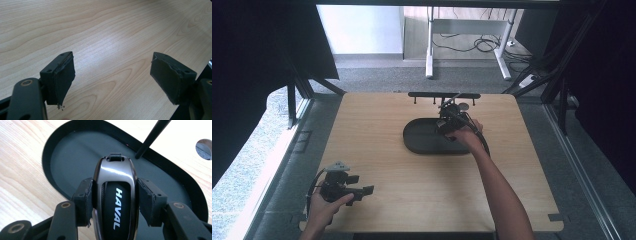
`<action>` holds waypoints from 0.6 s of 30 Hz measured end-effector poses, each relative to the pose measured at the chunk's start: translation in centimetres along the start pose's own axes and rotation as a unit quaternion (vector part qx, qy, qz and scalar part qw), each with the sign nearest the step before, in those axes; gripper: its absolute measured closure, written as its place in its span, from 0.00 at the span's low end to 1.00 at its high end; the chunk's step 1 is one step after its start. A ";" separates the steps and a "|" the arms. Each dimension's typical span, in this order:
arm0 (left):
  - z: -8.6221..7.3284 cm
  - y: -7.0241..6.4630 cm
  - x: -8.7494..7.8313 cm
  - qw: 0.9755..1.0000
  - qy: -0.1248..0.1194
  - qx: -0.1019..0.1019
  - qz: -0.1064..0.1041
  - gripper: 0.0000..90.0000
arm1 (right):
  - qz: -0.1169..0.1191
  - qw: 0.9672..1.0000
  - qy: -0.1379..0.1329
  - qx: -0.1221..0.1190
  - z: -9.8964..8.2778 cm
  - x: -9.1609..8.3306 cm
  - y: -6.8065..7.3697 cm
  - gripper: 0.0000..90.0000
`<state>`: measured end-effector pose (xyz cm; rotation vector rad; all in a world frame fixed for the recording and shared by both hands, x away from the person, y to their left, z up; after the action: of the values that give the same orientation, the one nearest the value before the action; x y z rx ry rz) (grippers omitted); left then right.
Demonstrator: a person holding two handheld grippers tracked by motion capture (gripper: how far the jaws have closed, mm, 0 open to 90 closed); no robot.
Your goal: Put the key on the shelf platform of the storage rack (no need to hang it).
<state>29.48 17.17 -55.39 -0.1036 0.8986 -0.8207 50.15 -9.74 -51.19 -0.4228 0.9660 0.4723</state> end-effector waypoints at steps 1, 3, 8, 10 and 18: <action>0.0 0.0 0.0 1.000 0.001 0.000 0.000 0.22 | -0.003 1.000 0.001 -0.001 0.0 0.2 -0.1 0.55; 0.0 0.0 0.1 1.000 0.001 -0.001 0.001 0.22 | -0.008 1.000 0.000 0.004 0.1 0.6 -0.3 0.55; -0.1 0.0 0.1 1.000 0.002 -0.001 -0.001 0.22 | -0.016 1.000 0.006 0.014 -0.1 1.9 -0.5 0.55; -0.1 0.0 0.1 1.000 0.002 -0.002 0.000 0.22 | -0.018 1.000 0.005 0.014 -0.1 2.1 -0.5 0.55; -0.1 0.0 0.2 1.000 0.002 -0.001 0.000 0.22 | -0.029 0.999 0.010 0.026 -0.6 3.4 -0.9 0.55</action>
<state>29.46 17.11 -55.56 -0.1046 0.9040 -0.8209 51.89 -10.12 -54.32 -0.4084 0.9818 0.3911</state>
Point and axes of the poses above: each handheld gripper's, and its own axes: x roughly forward along the jaws, z roughly out of its top, y roughly to its left, the point moved 10 cm from there along x, roughly forward along the jaws, and after that the axes turned 6 degrees about -z, right-handed, at the moved point
